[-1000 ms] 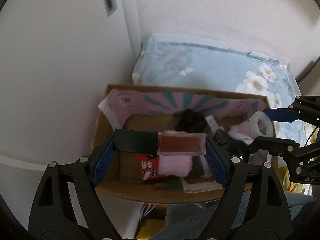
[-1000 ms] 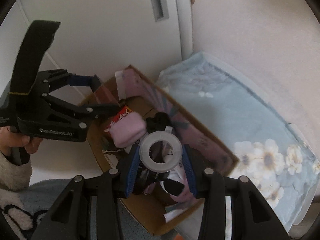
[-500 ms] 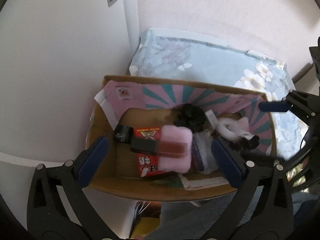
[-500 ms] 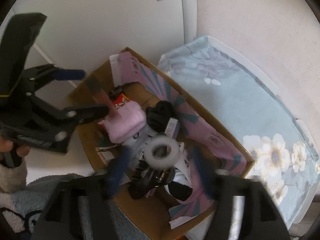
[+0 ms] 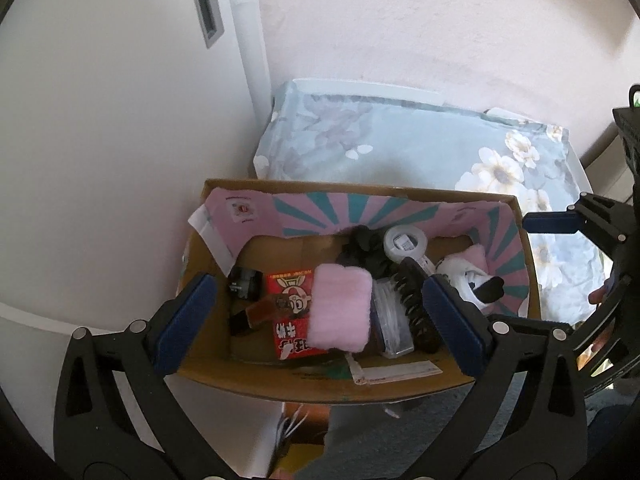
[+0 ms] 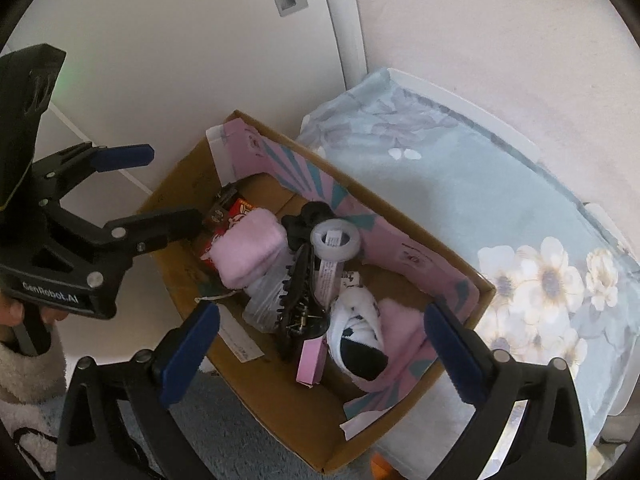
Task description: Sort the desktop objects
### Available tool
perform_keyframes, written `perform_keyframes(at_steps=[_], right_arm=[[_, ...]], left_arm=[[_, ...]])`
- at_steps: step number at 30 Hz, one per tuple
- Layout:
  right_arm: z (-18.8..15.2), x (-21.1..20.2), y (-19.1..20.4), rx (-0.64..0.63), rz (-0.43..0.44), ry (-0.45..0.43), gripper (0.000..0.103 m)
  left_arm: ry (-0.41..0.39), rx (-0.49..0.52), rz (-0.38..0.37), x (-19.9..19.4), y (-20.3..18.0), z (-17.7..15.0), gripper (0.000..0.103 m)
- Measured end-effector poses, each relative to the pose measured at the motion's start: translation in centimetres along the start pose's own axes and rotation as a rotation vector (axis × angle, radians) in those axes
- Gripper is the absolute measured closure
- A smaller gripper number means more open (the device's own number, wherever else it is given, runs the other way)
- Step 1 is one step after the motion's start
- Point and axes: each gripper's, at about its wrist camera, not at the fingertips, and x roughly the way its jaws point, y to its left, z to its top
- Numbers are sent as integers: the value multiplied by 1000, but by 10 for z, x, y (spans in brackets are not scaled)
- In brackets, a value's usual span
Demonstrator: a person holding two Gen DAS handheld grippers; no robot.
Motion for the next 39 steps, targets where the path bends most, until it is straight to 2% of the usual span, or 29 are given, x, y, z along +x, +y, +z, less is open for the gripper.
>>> perform_keyframes(at_steps=[5, 8, 10, 16, 18, 20, 24, 32, 39], right_arm=[[0, -13, -2, 27, -37, -37, 1], [-1, -28, -9, 73, -126, -63, 1], [-2, -43, -17, 131, -203, -85, 1], [-17, -95, -51, 380, -344, -149, 1], [-26, -113, -63, 469, -383, -165, 1], [-33, -124, -71, 520, -405, -176, 1], [-46, -143, -79, 602, -509, -197, 1], [-57, -154, -87, 656, -578, -250, 1], [-54, -153, -90, 650, -571, -256, 1]], left_arm=[[-6, 2, 18, -7, -9, 4, 0], [-43, 17, 31, -18, -15, 17, 0], [-75, 28, 34, -28, -20, 27, 0], [-185, 48, 4, -59, -42, 68, 0], [-206, 45, -11, -66, -50, 79, 0], [-219, 46, -20, -70, -57, 84, 0], [-233, 59, -39, -78, -73, 90, 0], [-221, 84, -58, -72, -87, 89, 0], [-211, 85, -39, -65, -87, 96, 0]])
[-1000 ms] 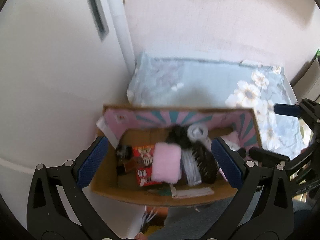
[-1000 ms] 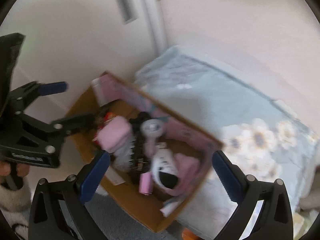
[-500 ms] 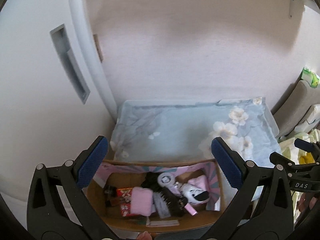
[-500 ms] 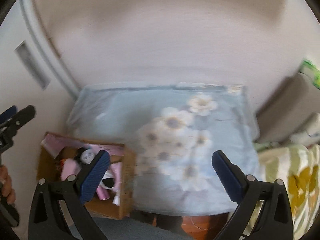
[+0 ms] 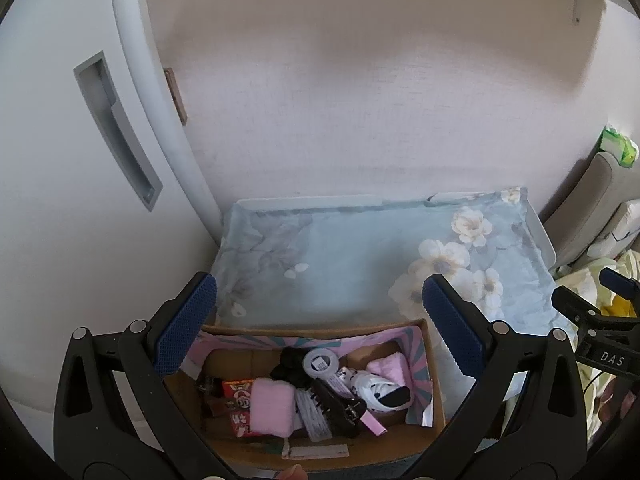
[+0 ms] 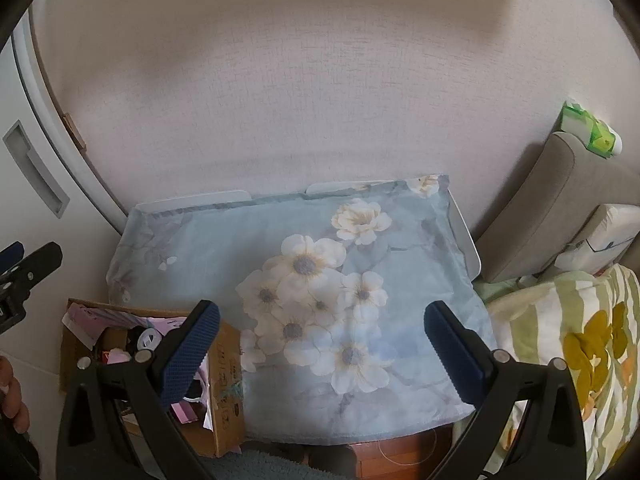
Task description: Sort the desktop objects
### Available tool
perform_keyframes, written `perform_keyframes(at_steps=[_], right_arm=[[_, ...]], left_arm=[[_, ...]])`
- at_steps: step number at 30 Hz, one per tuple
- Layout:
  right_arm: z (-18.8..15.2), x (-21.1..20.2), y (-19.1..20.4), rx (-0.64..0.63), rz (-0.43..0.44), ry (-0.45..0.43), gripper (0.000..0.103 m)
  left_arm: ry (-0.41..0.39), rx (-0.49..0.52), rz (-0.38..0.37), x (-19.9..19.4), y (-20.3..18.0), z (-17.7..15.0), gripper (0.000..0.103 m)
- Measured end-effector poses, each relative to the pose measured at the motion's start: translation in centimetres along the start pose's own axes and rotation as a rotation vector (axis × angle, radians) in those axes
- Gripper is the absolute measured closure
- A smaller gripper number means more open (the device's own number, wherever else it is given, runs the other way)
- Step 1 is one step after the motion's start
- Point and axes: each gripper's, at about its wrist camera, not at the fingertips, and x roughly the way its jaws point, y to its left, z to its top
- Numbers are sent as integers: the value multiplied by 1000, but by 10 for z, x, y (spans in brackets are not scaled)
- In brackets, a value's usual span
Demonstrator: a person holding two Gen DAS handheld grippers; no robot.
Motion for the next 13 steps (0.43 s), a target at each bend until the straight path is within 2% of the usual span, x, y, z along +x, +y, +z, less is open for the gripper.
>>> perform_keyframes(at_steps=[13], right_arm=[[6, 10, 6, -14, 13, 22, 1]], left_arm=[[-6, -8, 30, 4, 10, 4, 0]])
